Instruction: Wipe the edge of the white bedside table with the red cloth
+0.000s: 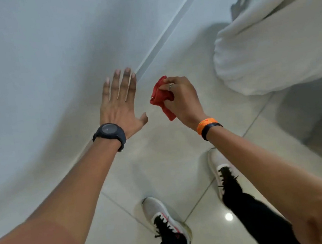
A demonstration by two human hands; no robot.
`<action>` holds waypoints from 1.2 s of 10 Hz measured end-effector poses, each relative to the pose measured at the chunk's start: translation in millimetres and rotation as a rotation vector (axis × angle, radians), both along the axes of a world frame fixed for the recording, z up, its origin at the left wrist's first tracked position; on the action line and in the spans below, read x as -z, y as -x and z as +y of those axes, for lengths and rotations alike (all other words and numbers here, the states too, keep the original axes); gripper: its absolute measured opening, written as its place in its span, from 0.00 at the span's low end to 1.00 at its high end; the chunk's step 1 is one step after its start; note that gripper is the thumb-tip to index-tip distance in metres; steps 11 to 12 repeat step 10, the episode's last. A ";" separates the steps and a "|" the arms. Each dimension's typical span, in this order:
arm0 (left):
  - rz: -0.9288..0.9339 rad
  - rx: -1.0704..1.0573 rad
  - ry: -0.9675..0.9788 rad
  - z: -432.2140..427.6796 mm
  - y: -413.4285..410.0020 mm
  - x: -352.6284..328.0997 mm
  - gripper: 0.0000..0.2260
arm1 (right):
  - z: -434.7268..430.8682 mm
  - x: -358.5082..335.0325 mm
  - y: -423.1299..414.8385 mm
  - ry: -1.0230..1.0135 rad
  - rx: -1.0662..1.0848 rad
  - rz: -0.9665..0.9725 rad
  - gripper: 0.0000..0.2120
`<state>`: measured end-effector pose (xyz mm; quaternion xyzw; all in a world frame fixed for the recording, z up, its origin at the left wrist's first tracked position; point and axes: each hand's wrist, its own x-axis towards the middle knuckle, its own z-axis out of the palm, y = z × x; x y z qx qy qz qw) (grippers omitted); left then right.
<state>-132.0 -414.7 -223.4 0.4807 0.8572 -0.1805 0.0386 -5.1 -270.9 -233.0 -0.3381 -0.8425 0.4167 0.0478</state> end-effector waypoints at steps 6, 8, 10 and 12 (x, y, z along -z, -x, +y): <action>-0.211 0.197 -0.350 387.7 -141.4 -232.6 0.43 | 382.8 -271.8 -146.3 -0.285 0.240 -0.108 0.15; -0.281 0.126 -0.252 406.9 -142.9 -208.7 0.44 | 397.5 -244.5 -145.6 -0.329 0.126 -0.227 0.18; -0.274 0.137 -0.271 398.2 -130.7 -236.2 0.45 | 398.1 -245.1 -158.9 -0.242 -0.003 -0.459 0.30; -0.274 0.137 -0.271 398.2 -130.7 -236.2 0.45 | 398.1 -245.1 -158.9 -0.242 -0.003 -0.459 0.30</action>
